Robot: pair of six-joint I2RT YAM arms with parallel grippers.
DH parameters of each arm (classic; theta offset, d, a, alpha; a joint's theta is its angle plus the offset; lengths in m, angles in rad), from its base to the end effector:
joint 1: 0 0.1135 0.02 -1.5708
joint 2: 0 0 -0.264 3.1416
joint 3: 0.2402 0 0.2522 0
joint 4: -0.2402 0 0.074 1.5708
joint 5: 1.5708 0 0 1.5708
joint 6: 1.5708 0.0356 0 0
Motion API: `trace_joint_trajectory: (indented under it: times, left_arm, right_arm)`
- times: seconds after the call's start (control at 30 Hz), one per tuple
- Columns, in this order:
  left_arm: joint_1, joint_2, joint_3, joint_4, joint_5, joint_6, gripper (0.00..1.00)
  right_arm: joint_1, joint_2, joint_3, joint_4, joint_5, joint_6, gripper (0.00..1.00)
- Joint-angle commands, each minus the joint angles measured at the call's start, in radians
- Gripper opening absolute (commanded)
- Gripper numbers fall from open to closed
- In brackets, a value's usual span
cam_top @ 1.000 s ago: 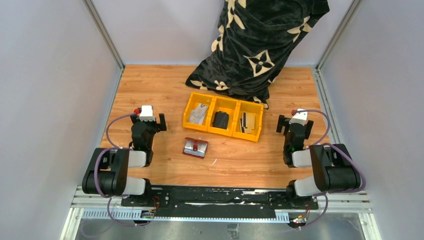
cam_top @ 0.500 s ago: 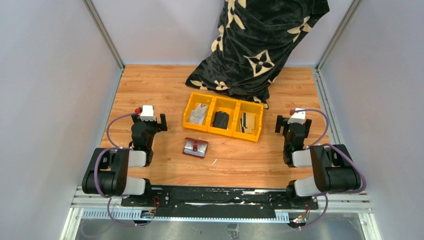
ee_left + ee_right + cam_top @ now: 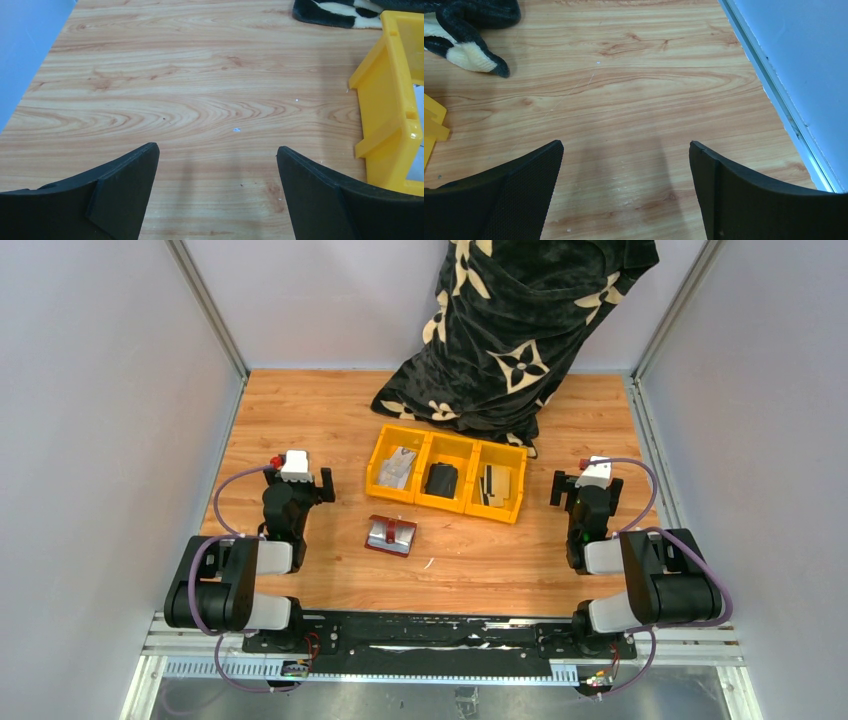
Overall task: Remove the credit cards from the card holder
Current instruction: Reset both arms
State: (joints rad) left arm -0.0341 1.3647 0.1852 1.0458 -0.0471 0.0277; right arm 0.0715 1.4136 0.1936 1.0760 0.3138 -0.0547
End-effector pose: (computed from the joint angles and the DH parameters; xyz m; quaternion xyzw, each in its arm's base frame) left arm 0.2234 -0.0059 0.1537 0.0078 0.7527 0.0156 0.6582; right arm 0.2261 0.0052 0.1493 0.0550 0.7518 -0.1127 0.6473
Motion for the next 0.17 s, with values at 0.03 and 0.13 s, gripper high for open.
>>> trace_joint_trajectory:
  times: [0.03,0.13]
  left_arm:
    - [-0.003,0.01,0.021,0.008,-0.011,0.02,1.0]
    - [-0.003,0.006,0.017,0.014,-0.011,0.015,1.0]
  right_arm:
    - [-0.007,0.002,0.011,0.009,-0.003,-0.019,1.0]
    - [-0.007,0.002,0.01,0.009,-0.003,-0.019,1.0]
